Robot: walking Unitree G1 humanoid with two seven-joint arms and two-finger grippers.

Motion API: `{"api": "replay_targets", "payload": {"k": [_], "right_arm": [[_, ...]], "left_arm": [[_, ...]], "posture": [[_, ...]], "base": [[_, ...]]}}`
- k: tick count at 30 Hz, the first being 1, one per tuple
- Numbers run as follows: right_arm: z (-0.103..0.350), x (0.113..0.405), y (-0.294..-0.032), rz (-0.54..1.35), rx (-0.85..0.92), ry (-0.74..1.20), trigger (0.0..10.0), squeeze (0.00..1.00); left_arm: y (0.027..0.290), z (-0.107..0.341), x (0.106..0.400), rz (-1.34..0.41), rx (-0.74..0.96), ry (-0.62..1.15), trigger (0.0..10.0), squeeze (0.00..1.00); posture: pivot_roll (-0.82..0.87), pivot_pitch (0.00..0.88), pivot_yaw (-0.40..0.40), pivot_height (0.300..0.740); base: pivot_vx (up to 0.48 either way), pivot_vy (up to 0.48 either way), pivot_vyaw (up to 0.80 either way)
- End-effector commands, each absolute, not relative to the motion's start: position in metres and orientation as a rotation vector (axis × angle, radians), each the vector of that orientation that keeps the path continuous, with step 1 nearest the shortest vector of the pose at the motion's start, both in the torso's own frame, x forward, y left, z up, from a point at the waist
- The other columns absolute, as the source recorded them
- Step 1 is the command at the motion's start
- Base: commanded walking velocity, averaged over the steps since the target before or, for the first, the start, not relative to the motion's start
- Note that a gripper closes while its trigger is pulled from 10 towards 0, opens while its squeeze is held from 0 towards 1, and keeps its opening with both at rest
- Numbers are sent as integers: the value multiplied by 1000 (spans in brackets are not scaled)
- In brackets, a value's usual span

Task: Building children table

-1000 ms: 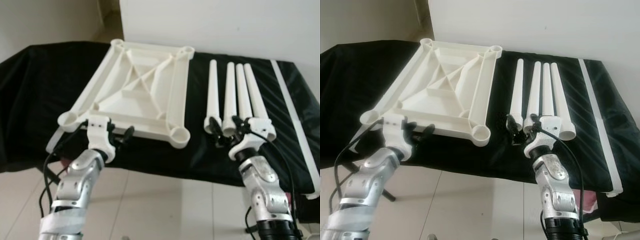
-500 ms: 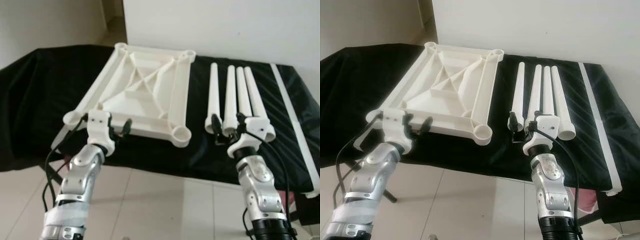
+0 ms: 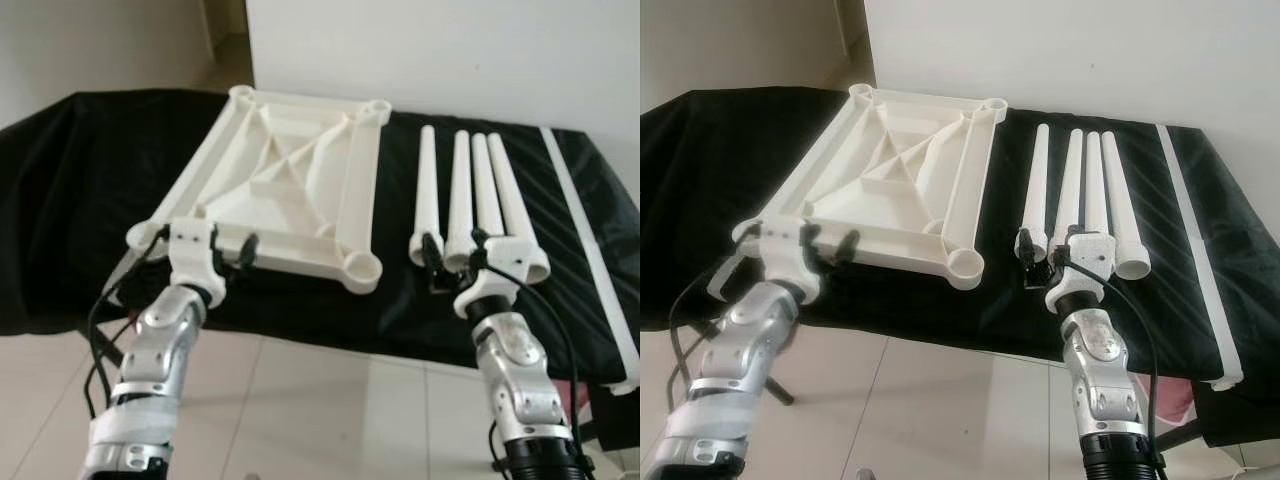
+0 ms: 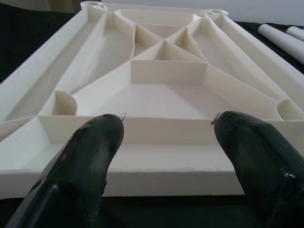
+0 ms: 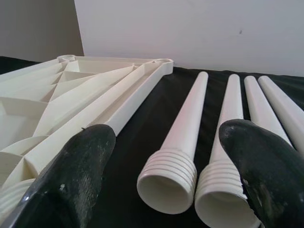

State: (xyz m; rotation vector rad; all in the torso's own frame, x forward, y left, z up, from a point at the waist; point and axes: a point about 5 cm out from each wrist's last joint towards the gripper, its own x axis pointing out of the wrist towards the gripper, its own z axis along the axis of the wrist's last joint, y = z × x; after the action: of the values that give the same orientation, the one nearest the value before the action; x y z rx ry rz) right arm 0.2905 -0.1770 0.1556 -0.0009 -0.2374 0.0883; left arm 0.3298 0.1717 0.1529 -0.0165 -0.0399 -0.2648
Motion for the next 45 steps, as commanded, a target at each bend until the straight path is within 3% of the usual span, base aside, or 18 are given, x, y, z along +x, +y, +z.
{"api": "replay_targets", "payload": {"k": [1,10,32,45], "right_arm": [[155,290,-178,87,-35,-238,10000,0],[154,288,-181,90,-73,-238,10000,0],[158,290,-183,74,-63,-258,10000,0],[158,291,-190,48,-56,-258,10000,0]], "left_arm": [[178,148,331,-194,-16,-22,10000,0],[176,145,333,-199,-20,-7,10000,0],[172,148,336,-223,-20,-29,10000,0],[166,151,337,-245,33,-46,10000,0]], "posture": [[8,38,-28,740],[-2,39,-22,740],[-6,29,-22,740],[-11,8,-18,740]], "base": [[0,0,0],[0,113,0],[0,329,0],[0,0,0]]}}
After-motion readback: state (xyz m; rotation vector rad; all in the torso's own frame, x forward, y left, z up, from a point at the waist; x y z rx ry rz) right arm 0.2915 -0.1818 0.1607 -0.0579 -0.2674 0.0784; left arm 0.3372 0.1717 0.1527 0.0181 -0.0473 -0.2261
